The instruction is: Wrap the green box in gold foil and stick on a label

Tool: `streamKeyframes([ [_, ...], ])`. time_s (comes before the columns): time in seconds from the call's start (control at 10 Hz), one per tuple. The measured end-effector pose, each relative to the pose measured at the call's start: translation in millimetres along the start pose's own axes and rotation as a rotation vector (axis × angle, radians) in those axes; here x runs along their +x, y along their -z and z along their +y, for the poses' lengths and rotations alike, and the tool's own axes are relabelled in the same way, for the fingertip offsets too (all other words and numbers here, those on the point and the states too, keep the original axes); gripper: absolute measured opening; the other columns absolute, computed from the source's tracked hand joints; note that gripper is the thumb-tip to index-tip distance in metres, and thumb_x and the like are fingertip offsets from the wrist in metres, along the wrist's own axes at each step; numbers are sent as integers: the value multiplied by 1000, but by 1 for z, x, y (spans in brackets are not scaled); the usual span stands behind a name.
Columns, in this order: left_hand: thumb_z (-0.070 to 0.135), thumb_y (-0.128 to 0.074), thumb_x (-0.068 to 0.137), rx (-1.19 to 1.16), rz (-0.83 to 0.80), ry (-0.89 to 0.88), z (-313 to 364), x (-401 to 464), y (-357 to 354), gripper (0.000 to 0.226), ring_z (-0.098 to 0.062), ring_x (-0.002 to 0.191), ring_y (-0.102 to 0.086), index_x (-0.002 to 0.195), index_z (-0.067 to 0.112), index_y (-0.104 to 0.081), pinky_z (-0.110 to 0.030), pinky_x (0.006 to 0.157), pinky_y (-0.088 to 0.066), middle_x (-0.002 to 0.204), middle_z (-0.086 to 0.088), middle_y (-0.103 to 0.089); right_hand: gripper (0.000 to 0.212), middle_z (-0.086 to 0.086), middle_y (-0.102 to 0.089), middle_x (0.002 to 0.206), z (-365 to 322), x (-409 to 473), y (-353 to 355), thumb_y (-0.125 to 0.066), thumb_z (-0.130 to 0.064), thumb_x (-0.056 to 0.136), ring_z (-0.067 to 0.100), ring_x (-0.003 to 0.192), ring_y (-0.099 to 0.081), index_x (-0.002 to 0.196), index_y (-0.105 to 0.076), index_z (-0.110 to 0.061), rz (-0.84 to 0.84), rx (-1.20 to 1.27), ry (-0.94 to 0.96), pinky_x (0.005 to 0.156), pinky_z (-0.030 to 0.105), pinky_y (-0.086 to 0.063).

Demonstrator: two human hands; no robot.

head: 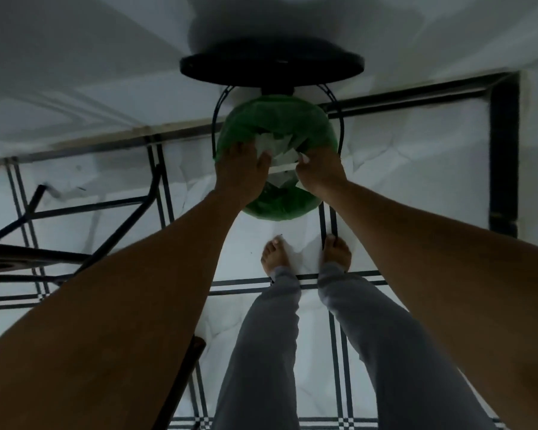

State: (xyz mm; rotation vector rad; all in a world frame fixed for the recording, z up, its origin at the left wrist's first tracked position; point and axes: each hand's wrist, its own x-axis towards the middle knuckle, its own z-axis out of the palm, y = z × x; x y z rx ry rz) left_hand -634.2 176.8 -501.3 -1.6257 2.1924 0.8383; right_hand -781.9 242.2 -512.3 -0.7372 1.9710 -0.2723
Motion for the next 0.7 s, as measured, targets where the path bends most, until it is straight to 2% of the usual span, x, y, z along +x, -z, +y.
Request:
streamKeyframes([
  [0.1, 40, -36, 106, 4, 10, -10, -10, 20, -27, 51, -41, 133, -44, 150, 13, -38, -52, 111, -37, 144, -20, -49, 30, 7, -65, 109, 12, 35, -28, -57, -12, 97, 24, 104, -63, 127, -56, -14, -18, 37, 35, 89, 34, -55],
  [0.2, 39, -37, 106, 17, 16, -10, -19, 26, -39, 51, -41, 135, -41, 149, 11, -39, -53, 112, -35, 147, -19, -45, 74, 14, -57, 137, 11, 46, -39, -62, -17, 93, 33, 118, -59, 157, -24, -16, -76, 67, 61, 99, 44, -53],
  [0.3, 41, -35, 107, 28, 3, 17, -21, 24, -41, 51, -38, 138, -39, 148, 12, -41, -51, 113, -31, 150, -17, -43, 86, 16, -50, 146, 8, 50, -43, -65, -25, 93, 34, 125, -57, 160, -13, -15, -95, 48, 59, 103, 45, -50],
  [0.4, 42, -35, 107, 30, 26, 19, -20, 14, -39, 52, -37, 138, -39, 149, 14, -39, -50, 112, -31, 151, -17, -43, 83, 13, -52, 145, 6, 42, -41, -66, -30, 92, 31, 127, -56, 158, -19, -11, -113, -8, 115, 105, 42, -48],
  [0.5, 43, -36, 106, 36, 21, 34, -9, -3, -19, 51, -40, 135, -40, 148, 13, -40, -49, 107, -35, 148, -18, -44, 61, 10, -60, 135, -1, 23, -26, -62, -30, 94, 29, 122, -58, 148, -39, -13, -113, -75, 159, 98, 34, -46],
  [0.6, 44, -37, 105, 79, 32, 25, 4, -25, 10, 53, -42, 132, -41, 146, 9, -41, -49, 104, -37, 147, -21, -44, 46, 5, -61, 121, -15, -8, -4, -63, -26, 95, 22, 114, -58, 136, -50, -11, -121, -101, 201, 102, 36, -47],
  [0.7, 42, -41, 104, 68, 95, 8, 20, -49, 49, 53, -43, 130, -41, 145, 9, -43, -50, 103, -37, 146, -22, -44, 41, 10, -64, 120, -40, -33, 23, -64, -24, 93, 26, 113, -59, 131, -56, -11, -103, -137, 245, 101, 39, -49],
])
